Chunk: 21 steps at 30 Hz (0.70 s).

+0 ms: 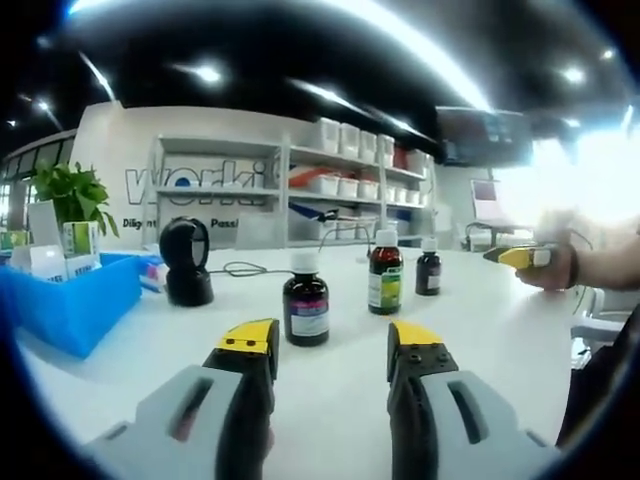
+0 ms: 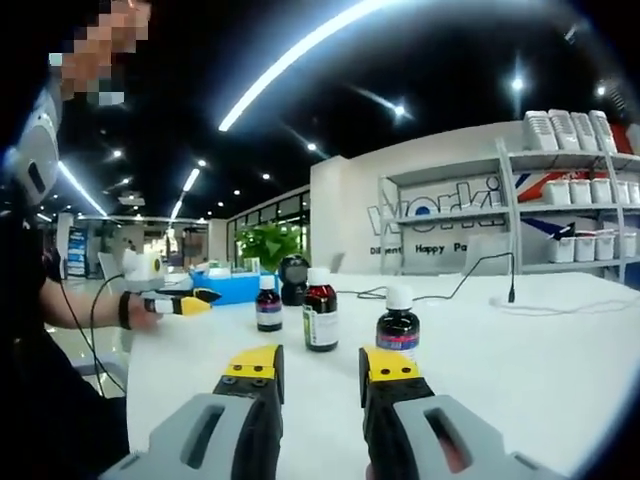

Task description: Rotate the medicine bottle to make it face forward pick up the medicine bottle inspect the drug traceability code place the medicine on the table

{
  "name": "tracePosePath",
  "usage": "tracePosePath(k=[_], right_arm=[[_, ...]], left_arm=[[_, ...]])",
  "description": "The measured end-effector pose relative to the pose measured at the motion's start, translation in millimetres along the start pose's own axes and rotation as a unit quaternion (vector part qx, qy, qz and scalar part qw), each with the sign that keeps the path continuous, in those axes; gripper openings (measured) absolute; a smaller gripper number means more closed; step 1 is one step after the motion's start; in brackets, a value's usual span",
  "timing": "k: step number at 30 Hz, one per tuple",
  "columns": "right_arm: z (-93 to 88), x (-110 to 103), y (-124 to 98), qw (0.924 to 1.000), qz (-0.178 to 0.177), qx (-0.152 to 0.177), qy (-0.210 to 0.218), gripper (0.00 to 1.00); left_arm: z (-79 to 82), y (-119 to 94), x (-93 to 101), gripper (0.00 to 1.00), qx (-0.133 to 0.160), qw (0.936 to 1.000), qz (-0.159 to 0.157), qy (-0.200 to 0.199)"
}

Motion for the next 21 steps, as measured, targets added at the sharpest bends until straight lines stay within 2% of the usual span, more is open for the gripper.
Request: tracePosePath(k=[6, 12, 21], right_arm=[[-0.9, 1.8, -0.3, 1.0, -0.005, 0.005, 0.004, 0.23], [-1.4, -2.6, 0.2, 0.9999, -0.005, 0.002, -0.013, 0.23], [-0.8, -3.8, 0.4, 0.9999, -0.003, 0.004, -0.012, 0.22]], left_arm=[[-0.2, 0.1, -1.0, 0.31, -0.001, 0.9999, 0.006, -0.011], [-0.9, 0.3, -0.8, 0.31, -0.004, 0.9999, 0.009, -0.007], [0.2, -0.2, 0.1, 0.31, -0.003, 0.9999, 0.009, -0.005]])
Point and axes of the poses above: the point that each gripper's makers call its tool centre point, and the gripper's own axes: y roughly forward along the fingers, x roughly to its right, z roughly out of its top, the point moved 5 cm from there along -y, roughly backward along the fingers, and after that the axes turned 3 degrees about -y, right-handed, at the moved point
